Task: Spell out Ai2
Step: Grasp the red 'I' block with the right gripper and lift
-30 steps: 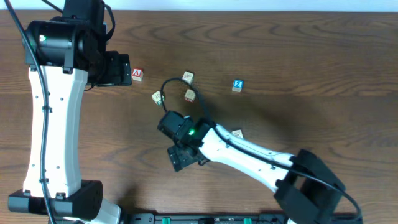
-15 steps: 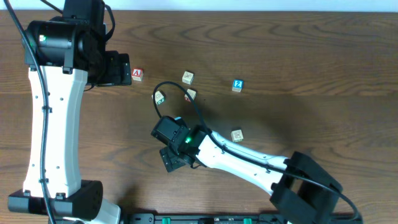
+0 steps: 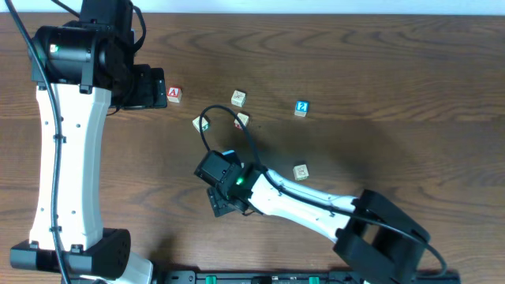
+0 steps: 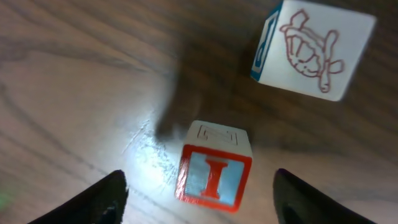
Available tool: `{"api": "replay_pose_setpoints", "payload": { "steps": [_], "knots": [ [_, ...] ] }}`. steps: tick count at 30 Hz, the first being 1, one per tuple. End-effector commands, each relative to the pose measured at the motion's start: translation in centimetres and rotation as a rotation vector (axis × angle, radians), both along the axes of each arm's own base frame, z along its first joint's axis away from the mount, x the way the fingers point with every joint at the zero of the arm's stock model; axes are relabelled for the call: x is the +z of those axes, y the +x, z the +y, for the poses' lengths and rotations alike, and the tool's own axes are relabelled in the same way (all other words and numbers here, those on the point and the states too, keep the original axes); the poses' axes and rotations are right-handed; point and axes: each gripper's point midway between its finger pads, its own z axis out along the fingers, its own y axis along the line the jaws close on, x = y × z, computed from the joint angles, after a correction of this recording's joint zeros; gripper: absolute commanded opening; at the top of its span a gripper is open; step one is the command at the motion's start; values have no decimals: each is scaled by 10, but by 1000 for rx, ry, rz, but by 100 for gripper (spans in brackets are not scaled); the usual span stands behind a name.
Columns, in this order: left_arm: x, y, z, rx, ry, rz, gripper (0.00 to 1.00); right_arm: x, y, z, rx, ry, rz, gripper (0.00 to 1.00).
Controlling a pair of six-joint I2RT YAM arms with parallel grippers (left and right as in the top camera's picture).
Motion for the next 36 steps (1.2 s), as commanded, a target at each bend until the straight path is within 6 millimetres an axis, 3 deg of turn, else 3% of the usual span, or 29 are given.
{"api": "replay_pose_setpoints", "payload": {
  "steps": [1, 7, 15, 21, 25, 28, 36],
  "knots": [
    [1, -3, 5, 15, 12, 10, 95, -16, -6, -2, -7, -36, 9, 65],
    [1, -3, 5, 15, 12, 10, 95, -23, -7, 0, -6, -40, 10, 46],
    [1, -3, 5, 15, 12, 10, 95, -21, 2, -1, -16, -48, -34, 45],
    [1, -3, 5, 16, 12, 10, 95, -20, 7, 0, -25, -42, -51, 28],
    [1, -3, 5, 15, 13, 10, 95, -13, 15, 2, -35, -31, -57, 26],
    [1, -3, 5, 15, 13, 10, 95, 3, 26, 8, -19, -26, -72, 26],
    [1, -3, 5, 15, 13, 9, 95, 73, 82, 5, -35, -74, -216, 27]
  ]
}}
